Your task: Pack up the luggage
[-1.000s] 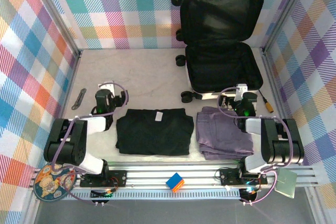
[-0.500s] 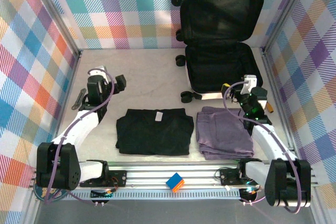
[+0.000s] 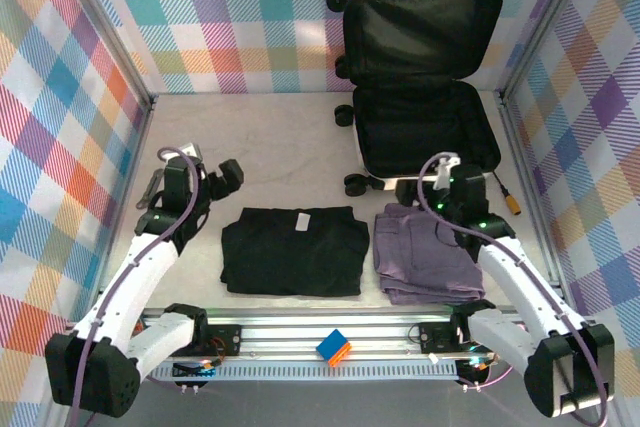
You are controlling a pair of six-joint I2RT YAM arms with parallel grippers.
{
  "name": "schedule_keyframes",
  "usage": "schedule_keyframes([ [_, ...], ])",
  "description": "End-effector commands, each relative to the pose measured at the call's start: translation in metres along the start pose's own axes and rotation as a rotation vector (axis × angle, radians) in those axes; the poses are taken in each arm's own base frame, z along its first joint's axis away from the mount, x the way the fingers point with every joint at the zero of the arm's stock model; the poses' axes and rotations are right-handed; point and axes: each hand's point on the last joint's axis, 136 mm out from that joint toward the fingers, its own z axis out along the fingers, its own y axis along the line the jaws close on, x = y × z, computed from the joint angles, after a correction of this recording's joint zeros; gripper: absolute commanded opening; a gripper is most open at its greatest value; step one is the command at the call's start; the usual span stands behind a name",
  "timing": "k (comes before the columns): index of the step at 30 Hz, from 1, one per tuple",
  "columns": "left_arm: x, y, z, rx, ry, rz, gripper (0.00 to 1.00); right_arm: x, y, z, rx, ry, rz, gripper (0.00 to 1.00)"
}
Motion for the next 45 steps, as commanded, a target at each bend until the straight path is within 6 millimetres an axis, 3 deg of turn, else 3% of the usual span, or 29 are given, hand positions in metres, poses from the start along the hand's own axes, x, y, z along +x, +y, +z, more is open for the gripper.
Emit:
schedule_keyframes([
  [1,0.036,0.022,-0.017,-0.118,0.166,-0.079,1.00,0.035,0.029,-0.001,-0.054,0.112,0.095,0.90],
  [10,0.107,0.047,-0.027,-0.249,0.472,-0.100,0.98,0.087,0.097,0.009,-0.112,0.339,0.101,0.89],
  [19,0.152,0.050,-0.013,-0.253,0.594,-0.082,0.96,0.132,0.125,0.039,-0.054,0.498,0.072,0.86],
  [28,0.176,0.059,-0.003,-0.313,0.663,-0.004,0.96,0.155,0.116,0.056,0.116,0.591,0.058,0.84],
  [38,0.187,0.058,0.008,-0.303,0.698,0.015,0.95,0.169,0.086,0.060,0.312,0.646,0.005,0.85],
  [45,0.196,0.053,0.018,-0.273,0.728,0.010,0.91,0.180,0.091,0.071,0.290,0.685,-0.004,0.85],
])
